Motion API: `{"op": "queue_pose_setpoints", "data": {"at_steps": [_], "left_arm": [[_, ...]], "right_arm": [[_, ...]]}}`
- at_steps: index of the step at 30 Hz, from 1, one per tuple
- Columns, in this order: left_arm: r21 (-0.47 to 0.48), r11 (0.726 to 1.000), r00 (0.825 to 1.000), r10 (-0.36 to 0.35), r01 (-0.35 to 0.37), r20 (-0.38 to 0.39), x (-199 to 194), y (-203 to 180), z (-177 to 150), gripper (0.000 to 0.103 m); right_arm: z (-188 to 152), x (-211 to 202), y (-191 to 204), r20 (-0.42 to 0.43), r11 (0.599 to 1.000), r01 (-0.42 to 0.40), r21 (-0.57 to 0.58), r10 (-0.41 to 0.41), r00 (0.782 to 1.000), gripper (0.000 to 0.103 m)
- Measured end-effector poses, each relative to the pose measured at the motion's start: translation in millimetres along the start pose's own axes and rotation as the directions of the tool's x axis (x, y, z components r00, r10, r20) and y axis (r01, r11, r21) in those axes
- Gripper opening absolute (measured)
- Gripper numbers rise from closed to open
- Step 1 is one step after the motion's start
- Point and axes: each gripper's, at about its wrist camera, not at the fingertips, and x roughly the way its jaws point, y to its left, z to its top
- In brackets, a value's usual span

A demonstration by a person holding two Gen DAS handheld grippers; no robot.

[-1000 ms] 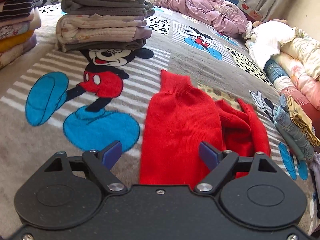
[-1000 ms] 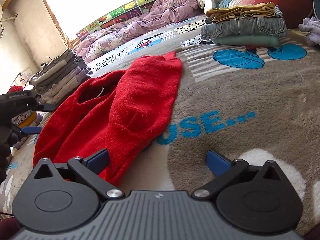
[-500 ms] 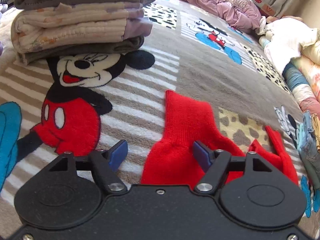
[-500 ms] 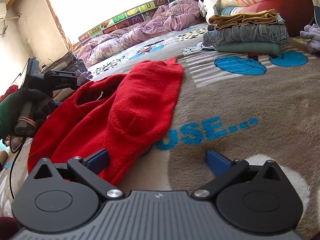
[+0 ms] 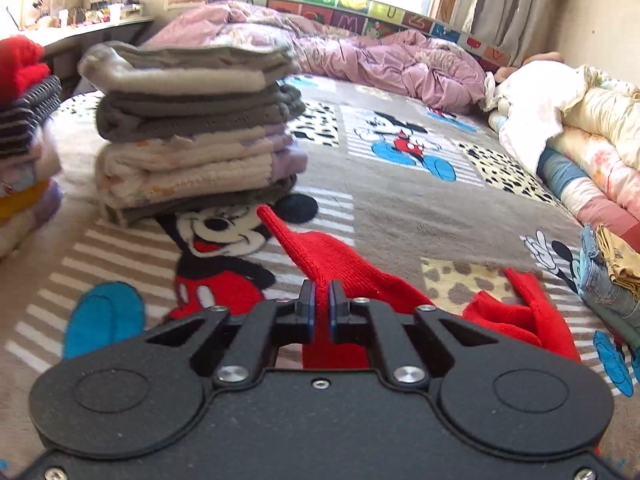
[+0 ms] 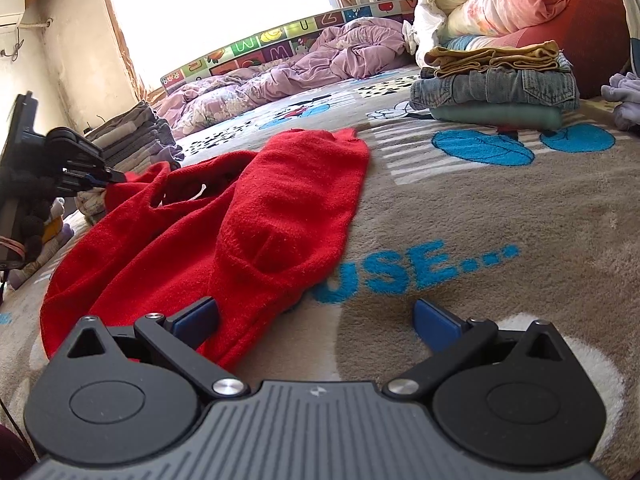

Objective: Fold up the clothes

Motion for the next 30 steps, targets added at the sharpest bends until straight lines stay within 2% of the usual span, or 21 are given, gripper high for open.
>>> {"op": "queue_pose_setpoints", "data": {"at_steps": [3,7,11,14,16,17,19,21,22,24,26,27,28,29,30], "left_arm": [[0.026,0.997,0.995,0.071,-0.073,0.076,-41.1,22.9,3.6,0.004],[0.000,0.991,0.984,0.132,-0.133,0.116,-81.2,64.5,2.3,0.004],[-0.037,0.985,0.982,0.169,-0.166,0.082,-94.6,97.4,-16.7,0.004],[-0.060,0.981,0.981,0.188,-0.185,0.050,-89.4,111.7,-35.5,0.004],[-0.068,0.976,0.977,0.210,-0.208,0.022,-79.0,122.5,-49.5,0.010],[-0.132,0.971,0.979,0.203,-0.201,-0.004,-74.9,134.0,-56.4,0.013],[-0.259,0.947,0.982,0.182,-0.190,-0.054,-66.8,156.9,-70.2,0.040],[-0.379,0.907,0.983,0.156,-0.182,-0.098,-59.1,179.4,-83.3,0.047],[-0.422,0.890,0.985,0.143,-0.170,-0.096,-58.6,186.0,-84.2,0.050],[-0.503,0.851,0.989,0.117,-0.147,-0.091,-57.3,198.9,-85.9,0.051],[-0.535,0.831,0.987,0.106,-0.153,-0.118,-46.0,206.0,-84.1,0.051],[-0.541,0.827,0.987,0.099,-0.152,-0.126,-40.3,207.5,-83.4,0.050],[-0.526,0.839,0.989,0.088,-0.138,-0.120,-34.9,206.7,-80.3,0.049],[-0.485,0.865,0.990,0.079,-0.125,-0.114,-29.9,202.9,-74.8,0.037],[-0.418,0.901,0.990,0.076,-0.118,-0.116,-25.2,196.3,-66.9,0.002]], "right_arm": [[-1.7,-1.2,0.9,0.006,1.000,0.001,-0.004,-0.001,1.000,0.103],[-1.9,-2.7,0.4,0.011,1.000,-0.003,0.006,0.003,1.000,0.103],[-2.4,-3.0,0.8,0.014,1.000,0.000,0.011,0.000,1.000,0.103],[-4.2,-2.8,2.2,0.019,1.000,0.006,0.003,-0.006,1.000,0.103],[-5.4,-2.7,3.1,0.023,1.000,0.010,-0.005,-0.010,1.000,0.103],[-6.1,-2.6,3.7,0.025,1.000,0.013,-0.011,-0.012,1.000,0.103],[-7.4,-2.4,4.8,0.028,1.000,0.018,-0.021,-0.017,0.999,0.103],[-8.4,-3.0,5.2,0.031,1.000,0.018,-0.025,-0.018,0.999,0.103],[-8.6,-3.3,5.1,0.032,1.000,0.017,-0.026,-0.017,0.999,0.103],[-9.0,-3.8,4.4,0.035,1.000,0.015,-0.023,-0.014,0.999,0.103],[-9.1,-2.3,5.7,0.039,0.999,0.023,-0.030,-0.022,0.999,0.103],[-9.7,-1.7,6.9,0.040,0.999,0.027,-0.036,-0.026,0.999,0.103],[-10.2,-1.2,8.0,0.042,0.999,0.031,-0.044,-0.030,0.999,0.103],[-10.7,-0.7,9.0,0.043,0.998,0.036,-0.051,-0.033,0.999,0.103],[-10.8,-0.5,9.3,0.044,0.998,0.037,-0.054,-0.035,0.998,0.103]]}}
